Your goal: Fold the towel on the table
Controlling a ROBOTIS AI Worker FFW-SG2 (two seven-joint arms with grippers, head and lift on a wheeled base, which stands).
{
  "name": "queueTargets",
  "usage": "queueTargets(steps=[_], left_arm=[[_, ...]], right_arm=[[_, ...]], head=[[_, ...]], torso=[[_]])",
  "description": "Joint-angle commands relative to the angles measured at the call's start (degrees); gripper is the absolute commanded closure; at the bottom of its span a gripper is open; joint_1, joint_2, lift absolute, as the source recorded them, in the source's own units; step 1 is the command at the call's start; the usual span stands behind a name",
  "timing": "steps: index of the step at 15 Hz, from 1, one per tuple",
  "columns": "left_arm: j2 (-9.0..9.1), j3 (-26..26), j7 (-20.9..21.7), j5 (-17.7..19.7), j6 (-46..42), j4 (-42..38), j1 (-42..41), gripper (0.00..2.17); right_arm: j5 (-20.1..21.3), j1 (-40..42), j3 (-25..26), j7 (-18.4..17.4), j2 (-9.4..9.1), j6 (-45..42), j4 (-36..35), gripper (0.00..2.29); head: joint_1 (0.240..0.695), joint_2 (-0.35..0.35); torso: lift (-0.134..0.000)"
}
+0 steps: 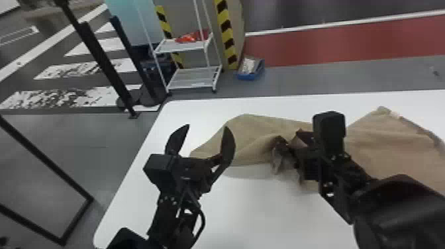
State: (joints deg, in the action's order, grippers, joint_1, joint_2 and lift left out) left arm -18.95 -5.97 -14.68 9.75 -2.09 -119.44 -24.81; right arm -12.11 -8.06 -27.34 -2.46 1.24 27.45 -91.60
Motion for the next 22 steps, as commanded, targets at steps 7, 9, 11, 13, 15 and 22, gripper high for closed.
queueTargets(steps=[7,9,11,13,15,22], left_arm=[[-0.04,-0.09,-0.44,0.0,-0.4,-0.09,-0.68,0.08],[-0.04,-0.62,-0.35,0.09,-2.51,0.44,-1.21,0.09],[0.05,-1.59,-0.62,0.27,-4.97,1.67,-1.38,0.09],[0.05,-3.08,-0.88,0.18,-5.85,1.93,-1.65,0.09],[0.49,-4.93,-1.41,0.09,-7.44,3.25,-1.82,0.09],[1.02,-12.57,-1.32,0.7,-8.31,9.05,0.29,0.2]], right_arm=[[-0.72,9.73,11.08,1.5,8.95,0.29,-15.28,0.09],[-1.6,13.51,15.91,4.48,10.89,0.11,-18.44,0.09],[-2.13,17.37,20.04,6.51,12.29,-0.07,-20.38,0.13],[-1.6,21.33,23.56,8.18,13.61,-2.17,-21.34,0.15],[-0.72,24.49,27.34,8.7,13.96,-3.76,-21.43,0.22],[-0.37,33.55,36.13,8.88,13.17,-14.13,-20.55,0.28]], head=[[0.695,0.22],[0.695,0.183],[0.695,0.147],[0.695,0.11],[0.695,0.048],[0.695,-0.139]], torso=[[-0.128],[-0.128],[-0.128],[-0.128],[-0.128],[-0.128]])
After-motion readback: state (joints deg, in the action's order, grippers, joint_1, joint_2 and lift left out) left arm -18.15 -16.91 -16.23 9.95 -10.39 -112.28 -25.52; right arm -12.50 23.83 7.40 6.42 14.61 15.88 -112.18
